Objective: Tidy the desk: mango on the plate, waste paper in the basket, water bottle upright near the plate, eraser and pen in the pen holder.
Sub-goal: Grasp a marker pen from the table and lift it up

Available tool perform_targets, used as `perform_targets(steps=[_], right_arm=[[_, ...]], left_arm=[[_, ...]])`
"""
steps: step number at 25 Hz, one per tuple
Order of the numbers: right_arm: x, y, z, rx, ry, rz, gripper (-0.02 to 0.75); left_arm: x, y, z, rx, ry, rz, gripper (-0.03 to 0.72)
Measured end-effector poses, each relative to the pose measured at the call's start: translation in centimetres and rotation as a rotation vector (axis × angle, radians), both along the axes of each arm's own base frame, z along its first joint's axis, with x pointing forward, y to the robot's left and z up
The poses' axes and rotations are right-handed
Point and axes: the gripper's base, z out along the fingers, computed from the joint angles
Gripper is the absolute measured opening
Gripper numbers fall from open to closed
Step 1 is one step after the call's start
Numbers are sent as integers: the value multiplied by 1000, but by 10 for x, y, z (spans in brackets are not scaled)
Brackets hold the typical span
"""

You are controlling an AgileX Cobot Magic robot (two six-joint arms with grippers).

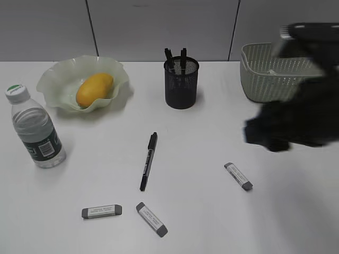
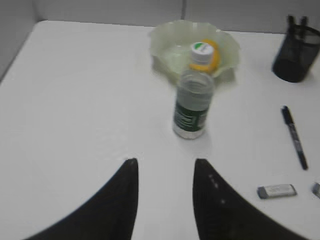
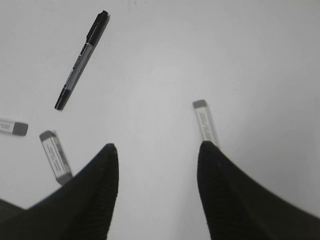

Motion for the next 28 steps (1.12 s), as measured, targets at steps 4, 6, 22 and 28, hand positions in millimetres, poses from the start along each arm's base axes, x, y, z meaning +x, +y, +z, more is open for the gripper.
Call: perform_targets(steps=[4,6,22,28], right_arm=[[74,67,-48,-42,186,-19,410],[99,91,-68,-58,248,-12,410],[183,197,-151,-167,567,-149,454],[187,200,-168,-201,617,-216,279]], left_arm=[[-2,-2,0,0,0,180,249],[-2,-2,0,0,0,203,244],[-2,-2,0,0,0,204,241],[-2,-2,0,0,0,204,241]])
